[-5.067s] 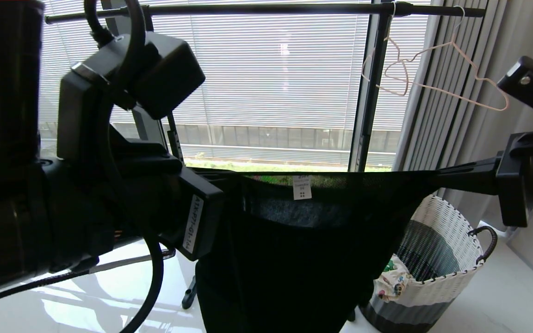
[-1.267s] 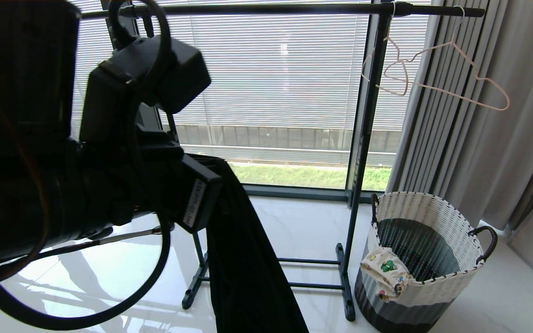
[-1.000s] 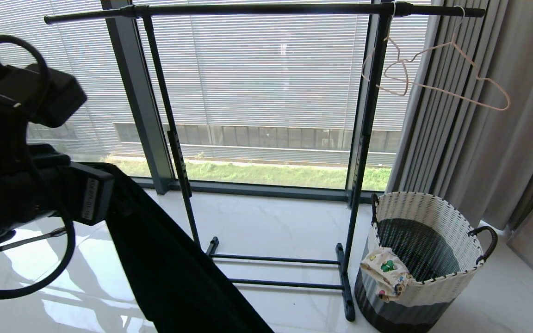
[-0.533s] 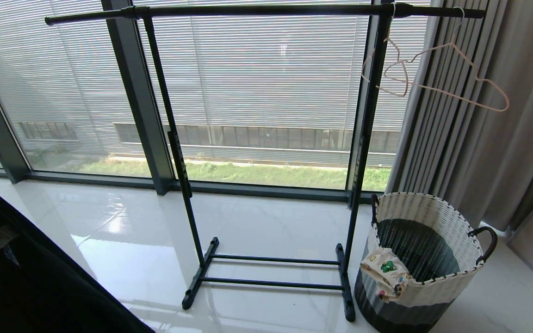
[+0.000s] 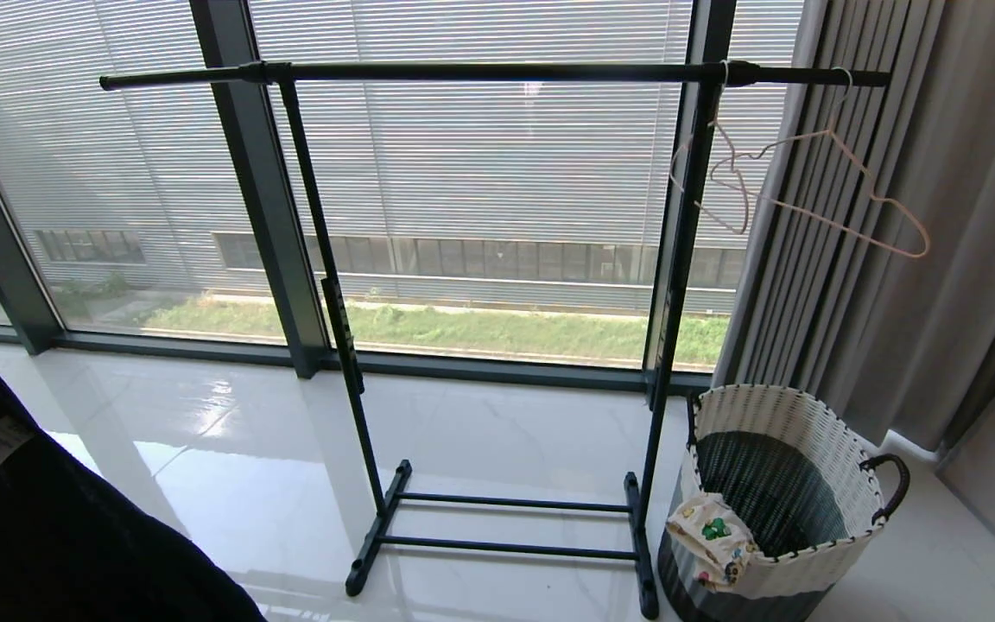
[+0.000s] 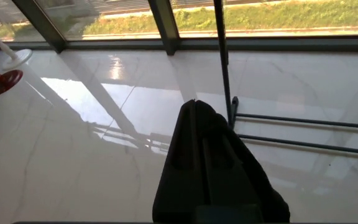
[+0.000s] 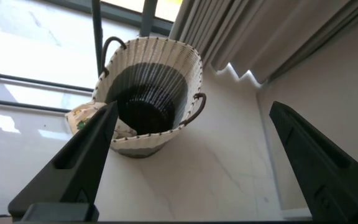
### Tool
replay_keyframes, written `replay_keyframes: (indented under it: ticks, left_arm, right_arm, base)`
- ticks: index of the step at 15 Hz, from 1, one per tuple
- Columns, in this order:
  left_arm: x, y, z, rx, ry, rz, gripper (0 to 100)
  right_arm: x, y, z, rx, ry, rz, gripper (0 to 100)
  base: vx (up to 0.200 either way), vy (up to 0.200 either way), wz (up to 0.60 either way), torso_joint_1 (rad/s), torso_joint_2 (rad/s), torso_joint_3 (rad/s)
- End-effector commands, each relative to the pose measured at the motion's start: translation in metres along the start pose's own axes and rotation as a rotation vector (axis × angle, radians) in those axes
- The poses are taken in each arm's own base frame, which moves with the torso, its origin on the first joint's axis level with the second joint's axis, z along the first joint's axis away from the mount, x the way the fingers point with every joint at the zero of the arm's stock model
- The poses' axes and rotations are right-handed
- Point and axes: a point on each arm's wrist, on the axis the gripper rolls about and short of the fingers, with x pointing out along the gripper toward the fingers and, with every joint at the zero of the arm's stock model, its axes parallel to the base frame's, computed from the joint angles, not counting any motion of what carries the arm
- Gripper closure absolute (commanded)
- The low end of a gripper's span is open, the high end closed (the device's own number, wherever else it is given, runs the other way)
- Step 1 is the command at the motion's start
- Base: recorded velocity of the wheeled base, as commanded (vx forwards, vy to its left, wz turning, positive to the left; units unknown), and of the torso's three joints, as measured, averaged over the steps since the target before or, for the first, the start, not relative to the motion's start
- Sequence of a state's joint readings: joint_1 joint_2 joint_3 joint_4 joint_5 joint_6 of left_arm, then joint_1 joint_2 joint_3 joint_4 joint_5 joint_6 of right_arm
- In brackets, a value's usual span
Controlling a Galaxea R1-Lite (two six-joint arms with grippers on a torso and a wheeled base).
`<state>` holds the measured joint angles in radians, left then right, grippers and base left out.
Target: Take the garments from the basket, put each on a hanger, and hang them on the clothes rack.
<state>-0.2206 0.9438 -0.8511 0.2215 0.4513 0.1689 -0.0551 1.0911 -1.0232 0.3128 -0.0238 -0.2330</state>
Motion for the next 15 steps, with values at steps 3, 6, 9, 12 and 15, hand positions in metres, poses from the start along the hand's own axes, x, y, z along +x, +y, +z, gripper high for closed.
replay_keyframes:
  ticks: [3,6,9,12,15]
  left_arm:
    - [0.0034,-0.0016,0.0021,-0.013,-0.027,-0.005,100]
    - [0.0059,-0.003,0.0019,-0.011,-0.026,-0.013,100]
    - [0.0064,-0.0034,0.0024,-0.01,-0.025,-0.016,100]
    - [0.0062,-0.0035,0.002,0.007,-0.026,-0.021,100]
    - [0.006,-0.0033,0.0024,0.008,-0.028,-0.02,100]
  right_arm:
    - [0.0017,0.0005,-0.0009,-0.001,0.008,0.004,0]
    - [0.0058,0.0004,-0.0003,-0.001,0.017,0.006,0]
    - [0.0063,0.0005,-0.0003,-0.001,0.019,0.007,0]
    - [0.0061,0.0006,0.0003,0.001,0.013,0.019,0]
    - [0.0063,0.0005,0.0016,-0.001,-0.004,0.022,0]
  base:
    - [0.0,0.0,0.0,0.176,-0.47,-0.289]
    - [0.0,0.0,0.0,0.189,-0.47,-0.282]
    - [0.0,0.0,0.0,0.204,-0.48,-0.284]
    - [0.0,0.0,0.0,0.222,-0.5,-0.282]
    - [0.0,0.0,0.0,0.232,-0.52,-0.287]
